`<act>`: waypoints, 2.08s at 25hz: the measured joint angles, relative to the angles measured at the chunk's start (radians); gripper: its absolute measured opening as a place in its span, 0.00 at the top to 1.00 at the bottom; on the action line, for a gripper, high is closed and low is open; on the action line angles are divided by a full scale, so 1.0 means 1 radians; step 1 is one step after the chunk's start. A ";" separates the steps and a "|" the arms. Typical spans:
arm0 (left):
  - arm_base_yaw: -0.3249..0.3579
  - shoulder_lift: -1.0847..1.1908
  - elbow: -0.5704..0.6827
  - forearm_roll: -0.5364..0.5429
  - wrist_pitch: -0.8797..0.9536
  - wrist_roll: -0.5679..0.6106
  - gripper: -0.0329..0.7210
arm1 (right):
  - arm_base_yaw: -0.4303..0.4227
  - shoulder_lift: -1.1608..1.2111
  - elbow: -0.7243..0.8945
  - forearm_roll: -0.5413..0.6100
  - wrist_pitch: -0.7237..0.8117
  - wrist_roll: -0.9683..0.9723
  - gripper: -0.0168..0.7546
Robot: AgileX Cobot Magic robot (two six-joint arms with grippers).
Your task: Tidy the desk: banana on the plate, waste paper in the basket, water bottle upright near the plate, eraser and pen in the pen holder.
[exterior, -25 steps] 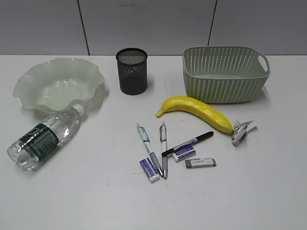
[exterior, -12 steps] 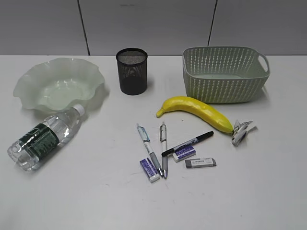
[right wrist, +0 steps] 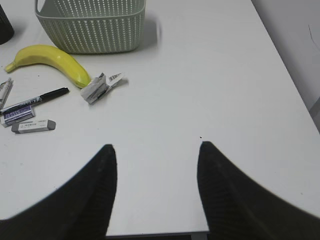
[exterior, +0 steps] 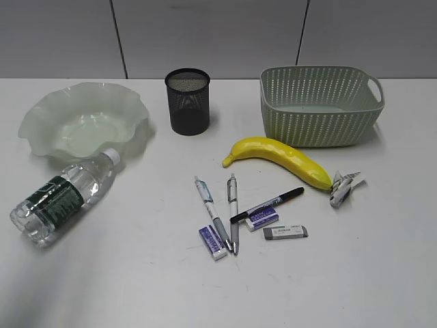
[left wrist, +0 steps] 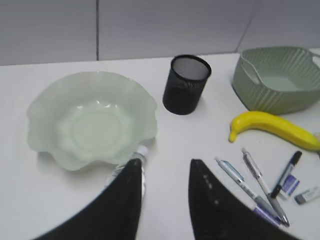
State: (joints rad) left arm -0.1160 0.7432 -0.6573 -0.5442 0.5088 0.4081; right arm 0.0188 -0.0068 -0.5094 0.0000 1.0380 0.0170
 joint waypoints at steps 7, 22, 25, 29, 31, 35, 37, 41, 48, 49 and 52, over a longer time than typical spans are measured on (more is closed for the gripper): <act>-0.022 0.502 -0.259 -0.246 0.125 0.377 0.55 | 0.000 0.000 0.000 0.000 0.000 0.000 0.44; -0.412 1.210 -0.832 0.005 0.106 0.546 0.39 | 0.000 0.000 0.000 0.000 0.000 0.001 0.44; -0.434 1.304 -0.904 0.018 0.095 0.548 0.30 | 0.000 0.000 0.000 0.000 0.000 0.001 0.44; -0.452 1.410 -0.973 0.029 0.051 0.548 0.26 | 0.000 0.000 0.000 0.000 0.000 0.001 0.44; -0.459 1.462 -1.007 0.029 0.037 0.548 0.26 | 0.000 0.000 0.000 0.000 0.000 0.001 0.44; -0.468 1.548 -1.087 0.030 0.035 0.548 0.26 | 0.000 0.000 0.000 0.000 0.000 0.001 0.44; -0.472 1.581 -1.124 0.030 0.034 0.548 0.26 | 0.000 0.000 0.000 0.000 0.000 0.001 0.44; -0.480 1.636 -1.183 0.034 0.043 0.548 0.26 | 0.000 0.000 0.000 0.000 0.000 0.001 0.44; -0.480 1.690 -1.217 0.050 0.034 0.548 0.27 | 0.000 0.000 0.000 0.000 0.000 0.001 0.44; -0.480 1.696 -1.220 0.050 0.030 0.548 0.28 | 0.000 0.000 0.000 0.000 0.000 0.001 0.44; -0.480 1.712 -1.234 0.047 0.031 0.548 0.39 | 0.000 0.000 0.000 0.000 0.000 0.000 0.44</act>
State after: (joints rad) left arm -0.5961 2.4552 -1.8913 -0.4973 0.5401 0.9560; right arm 0.0188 -0.0068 -0.5094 0.0000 1.0380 0.0169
